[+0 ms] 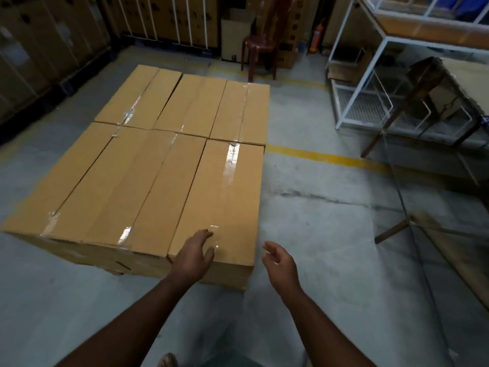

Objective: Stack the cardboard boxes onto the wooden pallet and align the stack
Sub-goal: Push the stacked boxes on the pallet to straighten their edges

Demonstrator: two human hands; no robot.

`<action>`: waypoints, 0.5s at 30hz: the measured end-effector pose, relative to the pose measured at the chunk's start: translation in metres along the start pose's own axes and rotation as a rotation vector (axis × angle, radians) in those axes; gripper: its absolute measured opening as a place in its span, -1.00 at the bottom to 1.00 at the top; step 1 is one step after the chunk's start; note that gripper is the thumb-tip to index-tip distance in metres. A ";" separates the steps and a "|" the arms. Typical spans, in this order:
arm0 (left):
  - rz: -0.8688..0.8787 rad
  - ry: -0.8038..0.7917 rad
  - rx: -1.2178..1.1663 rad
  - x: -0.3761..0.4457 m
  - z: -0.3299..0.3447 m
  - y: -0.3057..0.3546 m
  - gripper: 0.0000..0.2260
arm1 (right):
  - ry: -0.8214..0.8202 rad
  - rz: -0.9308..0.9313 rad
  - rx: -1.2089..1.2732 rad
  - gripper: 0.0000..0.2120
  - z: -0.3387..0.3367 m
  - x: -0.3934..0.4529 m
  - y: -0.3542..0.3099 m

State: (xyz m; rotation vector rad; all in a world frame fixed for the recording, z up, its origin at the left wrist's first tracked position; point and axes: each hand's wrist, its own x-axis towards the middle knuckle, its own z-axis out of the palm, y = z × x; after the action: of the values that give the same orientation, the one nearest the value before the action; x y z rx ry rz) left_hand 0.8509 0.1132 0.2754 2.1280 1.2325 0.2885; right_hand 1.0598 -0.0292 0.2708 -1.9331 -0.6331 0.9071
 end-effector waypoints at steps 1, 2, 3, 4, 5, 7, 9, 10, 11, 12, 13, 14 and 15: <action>0.002 0.014 0.008 0.005 0.011 0.015 -0.56 | -0.033 -0.026 0.008 -0.62 -0.018 0.009 0.002; -0.008 0.019 0.013 0.011 0.024 0.032 -0.55 | -0.068 -0.052 0.010 -0.63 -0.040 0.019 0.002; -0.031 0.020 0.013 0.015 0.038 0.052 -0.54 | -0.100 -0.082 0.001 -0.64 -0.063 0.029 0.002; -0.056 0.020 0.009 0.019 0.052 0.074 -0.52 | -0.128 -0.113 -0.013 -0.64 -0.086 0.041 0.001; -0.083 0.017 0.000 0.023 0.066 0.095 -0.51 | -0.153 -0.142 -0.027 -0.65 -0.110 0.053 -0.001; -0.141 0.019 -0.033 0.029 0.090 0.135 -0.50 | -0.201 -0.183 -0.046 -0.66 -0.151 0.074 -0.007; -0.189 0.031 -0.064 0.035 0.105 0.168 -0.50 | -0.256 -0.196 -0.056 -0.66 -0.185 0.092 -0.014; -0.205 0.035 -0.073 0.038 0.111 0.181 -0.50 | -0.286 -0.198 -0.062 -0.67 -0.198 0.101 -0.018; -0.217 0.039 -0.074 0.041 0.115 0.191 -0.50 | -0.318 -0.207 -0.068 -0.67 -0.208 0.111 -0.022; -0.229 0.046 -0.072 0.045 0.119 0.199 -0.50 | -0.349 -0.217 -0.073 -0.68 -0.216 0.121 -0.026; -0.241 0.059 -0.071 0.051 0.122 0.205 -0.50 | -0.376 -0.225 -0.080 -0.68 -0.221 0.132 -0.029; -0.256 0.072 -0.075 0.057 0.126 0.209 -0.50 | -0.403 -0.229 -0.088 -0.68 -0.224 0.143 -0.033; -0.270 0.086 -0.076 0.065 0.130 0.213 -0.50 | -0.432 -0.233 -0.099 -0.68 -0.225 0.155 -0.036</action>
State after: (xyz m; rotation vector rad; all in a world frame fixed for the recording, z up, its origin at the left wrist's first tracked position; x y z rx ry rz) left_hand 1.0959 0.0385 0.3031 1.8751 1.5151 0.3049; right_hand 1.3297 -0.0133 0.3258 -1.7098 -1.1485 1.1690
